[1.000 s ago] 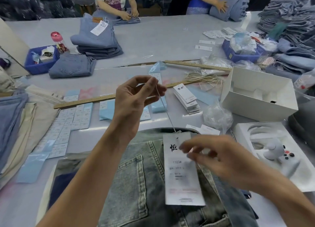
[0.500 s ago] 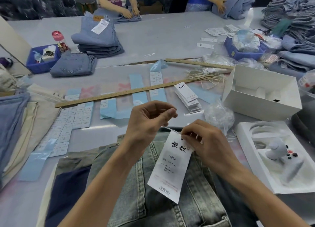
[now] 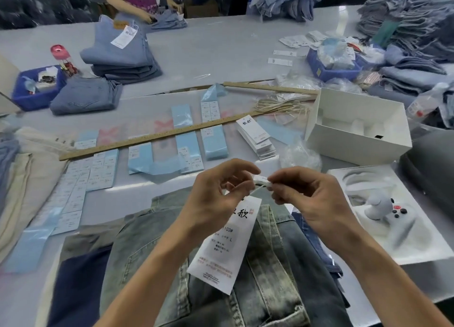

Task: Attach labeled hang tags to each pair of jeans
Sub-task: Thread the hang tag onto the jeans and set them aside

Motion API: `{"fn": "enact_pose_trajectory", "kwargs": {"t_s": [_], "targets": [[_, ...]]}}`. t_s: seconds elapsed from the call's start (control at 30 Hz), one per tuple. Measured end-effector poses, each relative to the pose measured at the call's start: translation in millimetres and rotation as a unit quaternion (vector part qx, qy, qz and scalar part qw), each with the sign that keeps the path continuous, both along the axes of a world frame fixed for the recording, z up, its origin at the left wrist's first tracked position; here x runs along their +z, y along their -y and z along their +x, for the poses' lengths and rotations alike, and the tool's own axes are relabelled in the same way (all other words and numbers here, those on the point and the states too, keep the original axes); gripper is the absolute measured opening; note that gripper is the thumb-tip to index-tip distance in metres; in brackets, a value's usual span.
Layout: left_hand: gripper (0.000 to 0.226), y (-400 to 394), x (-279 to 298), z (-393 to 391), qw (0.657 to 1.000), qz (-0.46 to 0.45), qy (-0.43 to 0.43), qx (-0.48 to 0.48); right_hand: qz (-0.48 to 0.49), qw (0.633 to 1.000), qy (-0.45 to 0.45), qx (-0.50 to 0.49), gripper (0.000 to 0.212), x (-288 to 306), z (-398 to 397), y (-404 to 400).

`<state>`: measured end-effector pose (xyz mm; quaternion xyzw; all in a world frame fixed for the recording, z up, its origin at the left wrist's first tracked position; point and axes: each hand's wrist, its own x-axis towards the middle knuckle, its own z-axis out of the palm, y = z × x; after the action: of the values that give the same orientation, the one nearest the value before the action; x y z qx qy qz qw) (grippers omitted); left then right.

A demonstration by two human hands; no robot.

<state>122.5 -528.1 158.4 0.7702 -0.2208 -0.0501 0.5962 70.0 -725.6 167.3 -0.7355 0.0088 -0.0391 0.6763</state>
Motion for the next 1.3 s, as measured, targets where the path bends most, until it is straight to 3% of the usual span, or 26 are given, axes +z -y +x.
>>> {"fn": "enact_pose_trajectory", "kwargs": {"t_s": [0.6, 0.93, 1.13, 1.3], "targets": [[0.031, 7, -3, 4, 0.998, 0.033, 0.048, -0.018, -0.013, 1.000, 0.011, -0.015, 0.021, -8, 2, -1], [0.035, 4, -8, 8, 0.997, 0.046, 0.061, -0.032, -0.074, 0.997, 0.035, -0.005, 0.018, -8, 1, -11], [0.028, -1, -13, 10, 0.999, -0.003, 0.012, -0.029, -0.039, 0.998, 0.048, 0.013, 0.025, -7, -2, -10], [0.027, -3, -25, 10, 0.998, -0.012, -0.020, -0.054, -0.068, 0.995, 0.063, 0.018, 0.021, -8, -6, -14]]}}
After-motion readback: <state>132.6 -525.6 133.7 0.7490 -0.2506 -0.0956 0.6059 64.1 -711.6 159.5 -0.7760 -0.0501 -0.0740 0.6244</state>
